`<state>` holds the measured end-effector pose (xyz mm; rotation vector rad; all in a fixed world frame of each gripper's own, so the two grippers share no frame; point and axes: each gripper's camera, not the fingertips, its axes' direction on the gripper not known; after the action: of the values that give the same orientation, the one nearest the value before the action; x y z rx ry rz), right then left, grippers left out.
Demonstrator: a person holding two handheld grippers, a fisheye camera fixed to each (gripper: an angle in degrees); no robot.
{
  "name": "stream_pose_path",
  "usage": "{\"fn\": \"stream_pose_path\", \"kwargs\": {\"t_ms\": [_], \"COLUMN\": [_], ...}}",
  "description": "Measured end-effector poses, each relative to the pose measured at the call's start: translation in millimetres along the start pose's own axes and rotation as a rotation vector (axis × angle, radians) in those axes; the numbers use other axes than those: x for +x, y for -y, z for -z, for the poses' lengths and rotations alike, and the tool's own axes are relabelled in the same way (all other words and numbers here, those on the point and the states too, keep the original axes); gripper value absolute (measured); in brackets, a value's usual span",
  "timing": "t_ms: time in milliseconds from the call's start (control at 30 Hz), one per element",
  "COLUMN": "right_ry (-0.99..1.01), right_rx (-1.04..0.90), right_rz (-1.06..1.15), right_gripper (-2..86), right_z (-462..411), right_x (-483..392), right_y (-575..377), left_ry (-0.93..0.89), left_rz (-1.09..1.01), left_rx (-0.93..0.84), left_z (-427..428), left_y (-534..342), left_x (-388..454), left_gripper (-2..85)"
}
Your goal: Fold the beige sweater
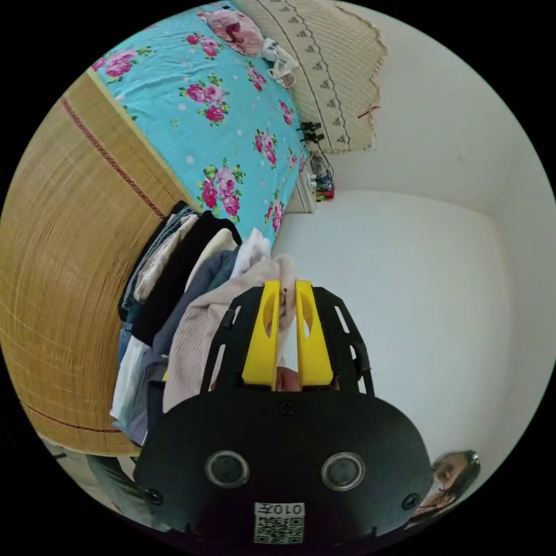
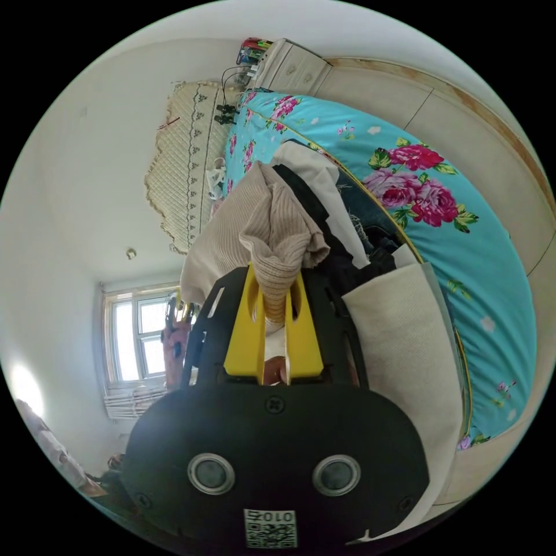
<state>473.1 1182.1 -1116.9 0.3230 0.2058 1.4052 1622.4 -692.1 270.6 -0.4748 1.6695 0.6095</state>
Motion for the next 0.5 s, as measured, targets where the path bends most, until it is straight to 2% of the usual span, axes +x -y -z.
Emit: {"fn": "stream_pose_path", "kwargs": {"t_ms": [67, 133, 200, 233, 267, 333, 500], "right_ry": [0.014, 0.025, 0.047, 0.061, 0.067, 0.105, 0.141], "right_rx": [-0.004, -0.001, -0.01, -0.015, -0.017, -0.024, -0.019], "right_rz": [-0.015, -0.023, -0.036, -0.041, -0.041, -0.043, -0.038], "right_gripper": [4.5, 4.6, 4.6, 4.8, 4.8, 5.3, 6.7], "right_z": [-0.9, -2.2, -3.1, -3.2, -3.3, -3.9, -8.8], "right_x": [12.7, 28.6, 41.2, 48.6, 51.9, 67.4, 95.9], "right_y": [3.2, 7.0, 10.3, 11.8, 12.5, 15.2, 24.2], "left_ry": [-0.006, -0.077, -0.166, -0.205, -0.213, -0.217, -0.071], "left_rz": [-0.001, 0.005, 0.035, -0.042, -0.121, -0.214, -0.336], "left_rx": [0.044, -0.008, 0.1, 0.198, 0.215, 0.144, 0.027], "left_z": [17.8, 20.9, 47.0, 71.7, 88.7, 97.4, 89.9], "left_y": [-17.8, -11.8, -11.1, -19.8, -36.8, -78.4, -220.9], "left_x": [-17.6, -24.5, -18.8, -4.6, 10.0, 22.5, -6.9], "left_gripper": [1.1, 0.4, 0.0, -0.1, -0.2, -0.2, -0.2]}}
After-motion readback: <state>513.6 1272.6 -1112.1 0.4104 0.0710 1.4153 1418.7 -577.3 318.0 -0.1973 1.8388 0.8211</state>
